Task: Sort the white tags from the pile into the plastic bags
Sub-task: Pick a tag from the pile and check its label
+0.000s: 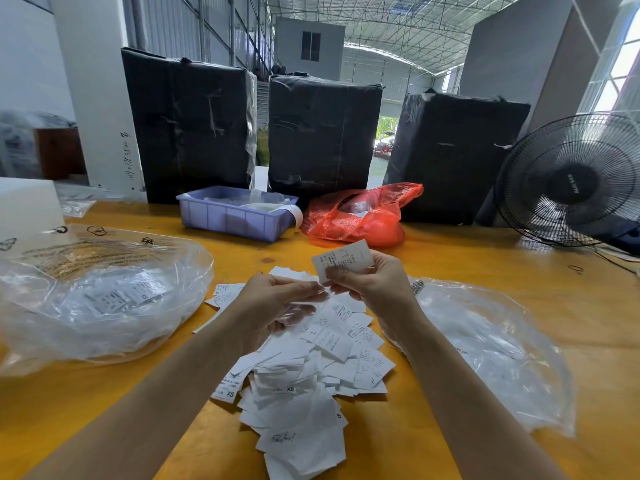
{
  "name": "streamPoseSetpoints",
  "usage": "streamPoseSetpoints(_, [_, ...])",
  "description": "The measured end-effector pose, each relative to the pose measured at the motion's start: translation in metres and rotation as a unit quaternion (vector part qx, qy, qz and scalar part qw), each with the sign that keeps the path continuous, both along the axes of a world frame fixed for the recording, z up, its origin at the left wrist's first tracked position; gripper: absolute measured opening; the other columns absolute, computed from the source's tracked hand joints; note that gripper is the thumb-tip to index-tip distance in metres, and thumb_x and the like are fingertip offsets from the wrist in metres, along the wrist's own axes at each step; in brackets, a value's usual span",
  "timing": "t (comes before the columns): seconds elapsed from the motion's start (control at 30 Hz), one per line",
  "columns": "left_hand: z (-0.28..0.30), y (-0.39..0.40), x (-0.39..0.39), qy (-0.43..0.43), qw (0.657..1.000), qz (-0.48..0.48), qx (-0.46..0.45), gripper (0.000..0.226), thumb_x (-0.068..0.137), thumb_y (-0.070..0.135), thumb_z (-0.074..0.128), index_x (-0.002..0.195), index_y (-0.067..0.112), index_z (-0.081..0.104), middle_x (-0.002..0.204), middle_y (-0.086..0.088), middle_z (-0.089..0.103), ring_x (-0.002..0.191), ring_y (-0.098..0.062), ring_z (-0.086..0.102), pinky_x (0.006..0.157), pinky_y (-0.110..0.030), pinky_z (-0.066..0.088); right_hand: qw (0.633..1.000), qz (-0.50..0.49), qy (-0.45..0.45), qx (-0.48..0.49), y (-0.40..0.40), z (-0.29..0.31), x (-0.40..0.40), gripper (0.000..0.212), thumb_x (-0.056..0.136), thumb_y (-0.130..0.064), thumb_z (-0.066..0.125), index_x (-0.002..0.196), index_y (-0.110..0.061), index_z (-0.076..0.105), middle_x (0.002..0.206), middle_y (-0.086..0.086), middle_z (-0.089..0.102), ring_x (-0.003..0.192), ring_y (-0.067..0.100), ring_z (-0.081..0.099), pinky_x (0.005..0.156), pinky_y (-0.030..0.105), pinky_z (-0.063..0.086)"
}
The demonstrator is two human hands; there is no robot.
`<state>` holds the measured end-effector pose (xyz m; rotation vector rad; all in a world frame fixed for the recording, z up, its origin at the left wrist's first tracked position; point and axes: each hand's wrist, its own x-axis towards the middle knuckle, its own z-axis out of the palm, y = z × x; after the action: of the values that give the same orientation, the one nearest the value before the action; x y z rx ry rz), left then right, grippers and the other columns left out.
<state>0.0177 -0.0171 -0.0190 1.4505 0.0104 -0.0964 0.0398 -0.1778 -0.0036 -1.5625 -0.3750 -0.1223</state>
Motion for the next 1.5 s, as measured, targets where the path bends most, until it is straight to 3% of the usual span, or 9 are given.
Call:
streamPoseSetpoints(0.67, [0.001,0.0,0.001,0.005,1.0,0.019,0.016,0.01,0.083,0.014,0.067,0.086,0.005,0.072,0.087,-0.009,0.075,0.074,-0.018,0.065,0.08,-0.034,0.043,0.999,0.0,0.035,-0.039,0.0,0.001,0.0,0.01,0.077,0.004,0.071,0.086,0.0,0.068,0.071,0.005,0.068,0.05,0.005,0.062,0.045,0.011,0.043])
streamPoseSetpoints(0.87, [0.002,0.0,-0.001,-0.007,0.999,0.036,0.036,0.009,0.084,0.016,0.066,0.086,0.009,0.072,0.08,-0.003,0.075,0.061,-0.011,0.065,0.07,-0.029,0.045,0.987,0.031,0.114,-0.113,-0.006,0.001,0.001,0.005,0.079,-0.011,0.073,0.08,-0.015,0.07,0.067,-0.004,0.069,0.058,0.007,0.063,0.062,0.023,0.045])
streamPoseSetpoints(1.17, [-0.002,-0.001,0.0,-0.04,0.996,0.03,0.072,0.008,0.08,0.019,0.069,0.079,0.014,0.074,0.073,0.0,0.074,0.058,-0.006,0.065,0.077,-0.03,0.049,0.961,0.078,0.215,-0.155,-0.015,0.001,0.004,0.013,0.074,-0.017,0.078,0.083,-0.011,0.071,0.067,-0.001,0.068,0.055,0.01,0.06,0.057,0.023,0.048])
streamPoseSetpoints(1.27, [-0.004,-0.003,0.0,-0.039,0.996,0.01,0.077,0.01,0.08,0.018,0.069,0.082,0.011,0.074,0.071,-0.002,0.073,0.057,-0.006,0.065,0.08,-0.031,0.05,0.957,0.092,0.214,-0.171,-0.015,-0.002,0.005,0.02,0.071,-0.024,0.08,0.083,-0.012,0.071,0.067,-0.003,0.067,0.055,0.009,0.059,0.057,0.023,0.048])
streamPoseSetpoints(1.37, [-0.005,-0.004,0.0,-0.045,0.996,0.016,0.077,0.013,0.081,0.018,0.068,0.086,0.007,0.073,0.072,-0.003,0.073,0.057,-0.006,0.064,0.077,-0.029,0.052,0.958,0.103,0.196,-0.182,-0.012,-0.003,0.004,0.027,0.078,-0.04,0.069,0.084,-0.015,0.068,0.081,-0.001,0.062,0.063,0.011,0.058,0.062,0.024,0.05])
streamPoseSetpoints(1.43, [-0.005,-0.004,0.002,-0.042,0.997,0.037,0.059,0.013,0.083,0.017,0.067,0.086,0.006,0.072,0.065,0.0,0.071,0.053,-0.004,0.062,0.069,-0.026,0.05,0.971,0.073,0.178,-0.142,-0.009,-0.002,0.005,0.027,0.086,-0.037,0.062,0.095,-0.011,0.062,0.088,0.004,0.061,0.067,0.012,0.058,0.062,0.025,0.052])
streamPoseSetpoints(1.5, [-0.004,-0.004,0.003,-0.031,0.997,0.055,0.035,0.012,0.083,0.017,0.067,0.085,0.006,0.072,0.062,0.001,0.07,0.05,-0.003,0.061,0.063,-0.024,0.048,0.987,0.023,0.137,-0.085,-0.008,-0.001,0.007,0.023,0.089,-0.021,0.063,0.105,-0.006,0.059,0.085,0.007,0.062,0.062,0.011,0.059,0.058,0.022,0.053])
